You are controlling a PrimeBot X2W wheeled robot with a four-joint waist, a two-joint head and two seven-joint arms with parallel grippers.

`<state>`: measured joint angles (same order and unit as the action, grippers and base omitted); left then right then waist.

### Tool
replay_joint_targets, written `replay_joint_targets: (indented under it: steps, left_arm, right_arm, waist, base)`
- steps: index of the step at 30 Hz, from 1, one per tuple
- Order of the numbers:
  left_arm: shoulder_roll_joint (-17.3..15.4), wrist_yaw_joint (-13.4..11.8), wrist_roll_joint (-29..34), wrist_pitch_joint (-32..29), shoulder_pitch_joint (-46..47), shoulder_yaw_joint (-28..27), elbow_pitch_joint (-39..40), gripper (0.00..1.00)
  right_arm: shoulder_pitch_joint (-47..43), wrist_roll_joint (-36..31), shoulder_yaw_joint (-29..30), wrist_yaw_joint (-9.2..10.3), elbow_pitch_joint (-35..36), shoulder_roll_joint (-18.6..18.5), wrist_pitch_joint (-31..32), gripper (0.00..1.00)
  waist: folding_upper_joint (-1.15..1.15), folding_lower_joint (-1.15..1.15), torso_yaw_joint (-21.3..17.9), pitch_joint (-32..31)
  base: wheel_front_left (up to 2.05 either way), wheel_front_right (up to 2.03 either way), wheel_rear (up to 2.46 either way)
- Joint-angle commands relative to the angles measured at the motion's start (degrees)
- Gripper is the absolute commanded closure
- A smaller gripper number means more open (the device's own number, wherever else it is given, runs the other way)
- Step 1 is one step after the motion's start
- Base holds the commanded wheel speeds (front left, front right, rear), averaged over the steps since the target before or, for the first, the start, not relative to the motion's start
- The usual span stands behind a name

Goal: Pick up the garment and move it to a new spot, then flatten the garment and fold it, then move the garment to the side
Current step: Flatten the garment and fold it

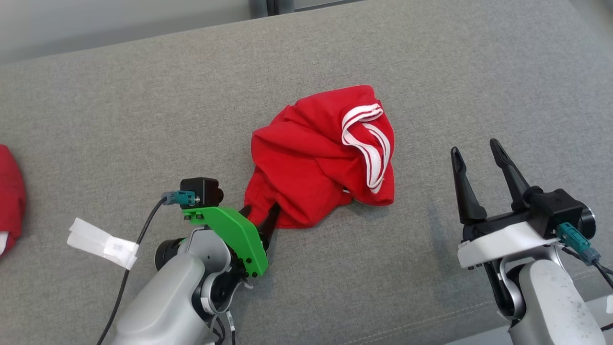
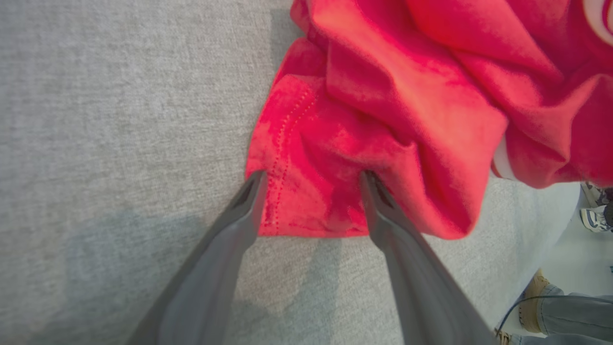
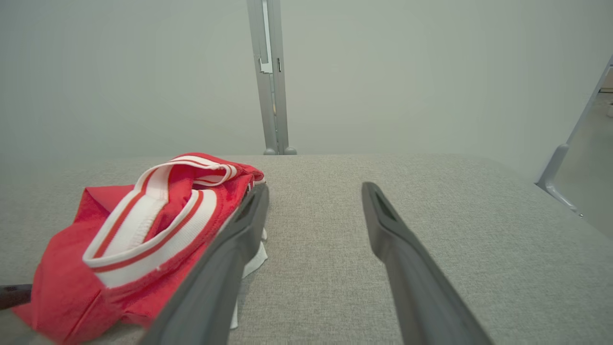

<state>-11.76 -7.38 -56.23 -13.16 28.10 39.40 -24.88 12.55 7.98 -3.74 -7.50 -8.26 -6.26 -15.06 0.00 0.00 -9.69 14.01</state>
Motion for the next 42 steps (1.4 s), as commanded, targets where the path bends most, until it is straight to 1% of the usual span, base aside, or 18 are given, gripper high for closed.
replay_joint_targets:
  steps: [1, 2, 4, 5, 6, 7, 8, 9, 13, 16, 17, 19, 24, 29, 31, 32, 35, 42]
  left_arm:
    - [-0.25, 0.48, 0.93, 0.48, 0.88, 0.19, -1.71, 0.07]
    - [-0.45, 0.60, 1.29, 1.00, 1.17, 0.17, -2.48, 0.22]
    - [-0.70, 0.53, 1.45, 1.54, 1.35, 0.04, -3.21, 0.18]
    - [-1.06, 0.37, 1.98, 1.88, 1.58, 0.28, -3.91, 0.27]
    - [-1.60, 0.06, 3.00, 2.26, 1.98, 0.69, -4.76, 0.52]
    - [-2.00, -0.38, 3.87, 2.93, 2.30, 0.92, -5.52, 0.52]
    - [-2.17, -0.78, 4.90, 3.59, 2.56, 1.15, -6.39, 0.40]
    - [-2.00, -1.01, 5.20, 4.00, 2.67, 1.44, -7.01, 0.01]
    - [-1.16, -0.02, 5.04, 2.98, 2.18, 2.77, -9.64, 0.00]
    - [1.00, 1.84, 2.68, 1.66, 1.06, 2.50, -10.21, 0.00]
    - [1.16, 2.23, 2.50, 1.43, 1.15, 2.76, -10.33, 0.23]
    - [1.12, 2.99, 2.82, 1.26, 1.64, 3.35, -10.35, 1.00]
    - [1.10, 5.80, 1.04, -0.32, 2.01, 3.31, -7.17, 1.00]
    - [1.13, 7.11, -5.03, -0.24, 3.03, -2.20, 5.43, 1.00]
    - [1.43, 5.98, -7.71, -0.82, 2.88, -4.42, 12.24, 1.00]
    - [1.49, 3.76, -9.30, -0.56, 2.89, -6.77, 19.36, 1.00]
    - [0.66, 0.10, -9.83, -0.82, 2.82, -8.99, 28.64, 1.00]
    - [1.37, -6.68, -9.10, -0.15, 3.19, -11.76, 41.74, 1.00]
  right_arm:
    - [-0.31, 0.41, 0.16, 0.02, -0.09, -0.05, -0.17, 0.00]
    - [-0.39, 0.44, 0.25, 0.02, -0.10, 0.03, -0.17, 0.00]
    - [-0.44, 0.49, 0.33, 0.02, -0.12, 0.13, -0.17, 0.00]
    - [-0.53, 0.50, 0.34, 0.02, -0.08, 0.23, -0.17, 0.00]
    - [-0.63, 0.48, 0.38, 0.02, -0.09, 0.32, -0.17, 0.00]
    - [-0.65, 0.46, 0.36, 0.02, -0.15, 0.41, -0.17, 0.00]
    - [-0.62, 0.46, 0.35, 0.02, -0.22, 0.49, -0.17, 0.00]
    - [-0.58, 0.49, 0.35, 0.02, -0.27, 0.59, -0.17, 0.00]
    - [-0.40, 0.54, 0.36, 0.02, -0.37, 0.83, -0.17, 0.00]
    - [-0.24, 0.56, 0.24, 0.02, -0.33, 0.90, -0.17, 0.00]
    - [-0.22, 0.51, 0.28, 0.02, -0.29, 0.87, -0.17, 0.00]
    - [-0.33, 0.49, 0.30, 0.02, -0.28, 0.88, -0.17, 0.00]
    - [-0.96, 0.50, 0.57, 0.02, -0.37, 0.90, -0.17, 0.00]
    - [-1.78, 0.35, 1.28, 0.02, 0.00, 1.03, -0.17, 0.00]
    - [-1.99, 0.50, 1.35, 0.02, -0.12, 1.22, -0.17, 0.00]
    - [-2.02, 0.60, 1.19, 0.02, -0.18, 1.40, -0.17, 0.00]
    - [-2.22, 0.80, 0.85, 0.02, -0.28, 1.78, -0.17, 0.00]
    - [-3.01, 0.56, 1.70, 0.02, -0.24, 2.08, -0.17, 0.00]
  waist:
    - [0.00, 0.00, -0.55, 0.17]
    - [0.00, 0.00, -0.67, 0.20]
    - [0.00, 0.00, -0.79, 0.21]
    - [0.00, 0.00, -0.88, 0.23]
    - [0.00, 0.00, -0.97, 0.24]
    - [0.00, 0.00, -1.06, 0.25]
    - [0.00, 0.00, -1.15, 0.24]
    - [0.00, 0.00, -1.21, 0.22]
    - [0.00, 0.00, -1.40, 0.09]
    - [0.00, 0.00, -1.49, 0.06]
    - [0.00, 0.00, -1.47, 0.08]
    - [0.00, 0.00, -1.43, 0.06]
    - [0.00, 0.00, -1.11, -0.26]
    - [0.00, 0.00, -0.09, -0.72]
    - [0.00, 0.00, 0.40, -0.95]
    - [0.00, 0.00, 0.81, -1.15]
    - [0.00, 0.00, 1.25, -1.38]
    - [0.00, 0.00, 3.07, -1.85]
  base:
    - [0.00, 0.00, 0.00]
    - [0.00, 0.00, 0.00]
    - [0.00, 0.00, 0.00]
    - [0.00, 0.00, 0.00]
    - [0.00, 0.00, 0.00]
    - [0.00, 0.00, 0.00]
    - [0.00, 0.00, 0.00]
    - [0.00, 0.00, 0.00]
    - [0.00, 0.00, 0.00]
    - [0.00, 0.00, 0.00]
    - [0.00, 0.00, 0.00]
    - [0.00, 0.00, 0.00]
    - [0.00, 0.00, 0.00]
    - [0.00, 0.00, 0.00]
    - [0.00, 0.00, 0.00]
    - [0.00, 0.00, 0.00]
    - [0.00, 0.00, 0.00]
    - [0.00, 0.00, 0.00]
